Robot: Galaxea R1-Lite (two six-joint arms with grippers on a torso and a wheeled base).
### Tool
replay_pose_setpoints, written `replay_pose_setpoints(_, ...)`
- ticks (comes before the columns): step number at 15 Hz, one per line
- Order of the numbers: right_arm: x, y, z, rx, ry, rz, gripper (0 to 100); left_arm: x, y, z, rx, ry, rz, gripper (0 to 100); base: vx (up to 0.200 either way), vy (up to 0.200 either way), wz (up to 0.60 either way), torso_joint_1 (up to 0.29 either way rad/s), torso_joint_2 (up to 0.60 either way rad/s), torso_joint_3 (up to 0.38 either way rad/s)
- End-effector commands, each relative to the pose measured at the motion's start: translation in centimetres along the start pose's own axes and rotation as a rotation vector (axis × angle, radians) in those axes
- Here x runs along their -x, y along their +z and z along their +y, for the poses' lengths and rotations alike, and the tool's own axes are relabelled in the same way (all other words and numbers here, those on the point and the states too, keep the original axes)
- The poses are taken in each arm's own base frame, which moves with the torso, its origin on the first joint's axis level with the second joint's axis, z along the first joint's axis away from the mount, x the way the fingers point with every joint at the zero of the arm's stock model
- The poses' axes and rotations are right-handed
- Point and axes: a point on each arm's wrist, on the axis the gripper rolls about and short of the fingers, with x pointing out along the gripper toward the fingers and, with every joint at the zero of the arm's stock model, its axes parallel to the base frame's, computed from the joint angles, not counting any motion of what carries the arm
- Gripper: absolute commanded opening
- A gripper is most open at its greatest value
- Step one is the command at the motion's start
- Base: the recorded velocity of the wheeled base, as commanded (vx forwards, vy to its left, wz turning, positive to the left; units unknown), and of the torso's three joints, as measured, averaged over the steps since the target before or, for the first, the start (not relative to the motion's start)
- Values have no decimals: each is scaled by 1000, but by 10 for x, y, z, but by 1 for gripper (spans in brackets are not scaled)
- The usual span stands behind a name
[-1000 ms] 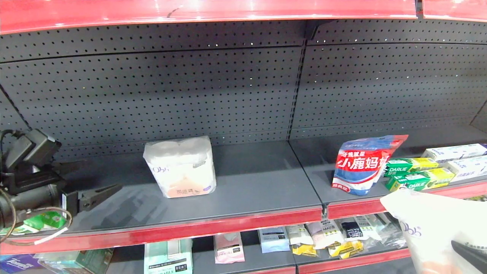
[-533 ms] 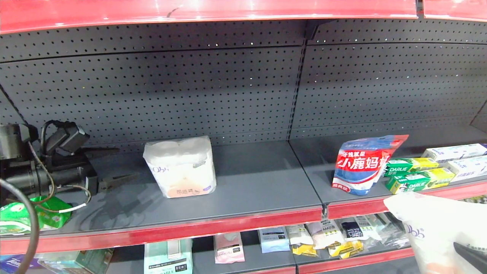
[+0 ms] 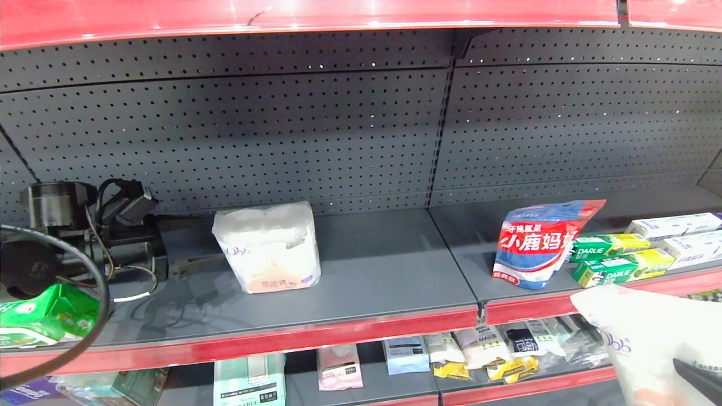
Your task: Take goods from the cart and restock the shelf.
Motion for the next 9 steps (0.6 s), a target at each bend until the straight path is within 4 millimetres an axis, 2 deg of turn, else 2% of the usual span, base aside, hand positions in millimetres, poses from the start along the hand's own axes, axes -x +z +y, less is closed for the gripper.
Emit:
replay_pose_setpoints(1, -1, -1, 0, 1, -1, 8, 0, -9, -4, 1, 8, -21, 4, 100, 0, 0, 0, 0, 0, 0)
replay_pose_setpoints(5, -1, -1, 0, 1, -6, 12, 0, -28, -6, -5, 13, -80, 7, 100, 0, 0, 0, 0, 0, 0)
replay_pose_setpoints(7, -1, -1, 0, 1, -6, 13, 0, -35, -5, -4, 0, -91, 2, 100, 0, 0, 0, 0, 0, 0)
replay_pose_setpoints(9, -2, -2, 0, 1, -5, 16, 0, -49, -7, 8, -14, -95, -1, 100, 0, 0, 0, 0, 0, 0)
